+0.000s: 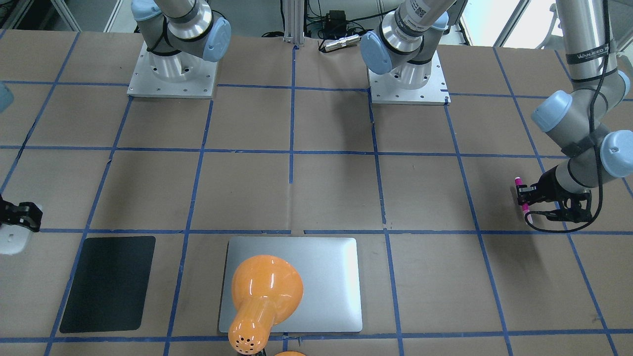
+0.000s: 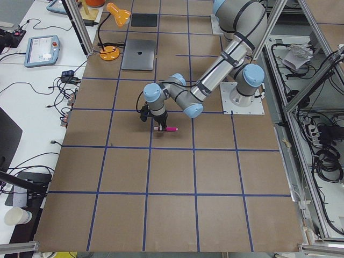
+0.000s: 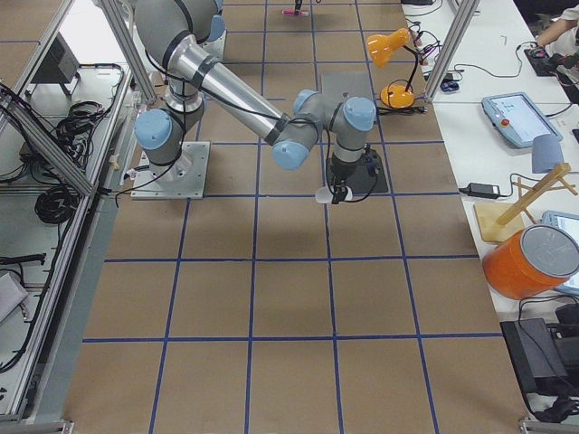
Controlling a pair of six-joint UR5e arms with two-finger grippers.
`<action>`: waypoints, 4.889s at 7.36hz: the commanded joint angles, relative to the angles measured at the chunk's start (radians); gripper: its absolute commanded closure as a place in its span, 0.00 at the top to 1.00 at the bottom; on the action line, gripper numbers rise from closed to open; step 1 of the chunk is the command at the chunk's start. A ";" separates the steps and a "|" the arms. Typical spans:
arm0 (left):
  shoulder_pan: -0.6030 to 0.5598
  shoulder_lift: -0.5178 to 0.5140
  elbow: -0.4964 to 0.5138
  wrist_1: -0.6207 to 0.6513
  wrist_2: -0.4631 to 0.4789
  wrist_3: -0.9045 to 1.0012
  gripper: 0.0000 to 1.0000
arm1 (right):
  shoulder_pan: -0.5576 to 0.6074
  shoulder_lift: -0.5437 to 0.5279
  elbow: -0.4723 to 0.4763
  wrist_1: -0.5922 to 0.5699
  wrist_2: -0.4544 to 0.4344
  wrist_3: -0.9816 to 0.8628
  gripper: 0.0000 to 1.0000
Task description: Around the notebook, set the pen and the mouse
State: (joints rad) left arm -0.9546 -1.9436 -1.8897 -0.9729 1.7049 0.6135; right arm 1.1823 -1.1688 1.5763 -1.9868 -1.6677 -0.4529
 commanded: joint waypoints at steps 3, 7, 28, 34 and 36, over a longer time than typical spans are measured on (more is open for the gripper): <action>-0.215 0.077 0.142 -0.187 -0.064 -0.583 0.00 | 0.194 0.237 -0.159 0.005 0.046 0.166 0.22; -0.479 0.095 0.123 -0.179 -0.186 -1.206 0.00 | 0.194 0.253 -0.119 -0.001 0.046 0.171 0.91; -0.972 -0.092 0.090 0.031 -0.283 -2.394 0.76 | 0.401 -0.317 -0.093 0.426 0.049 0.399 1.00; -0.815 0.044 0.116 -0.042 -0.211 -1.663 0.98 | 0.407 -0.313 -0.076 0.298 0.112 0.445 1.00; -0.701 0.101 0.232 -0.270 -0.176 -1.283 1.00 | 0.410 -0.312 -0.087 0.298 0.105 0.456 1.00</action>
State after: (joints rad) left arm -1.7270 -1.8796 -1.7295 -1.1000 1.5010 -0.9095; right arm 1.5930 -1.4835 1.5013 -1.6814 -1.5605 0.0026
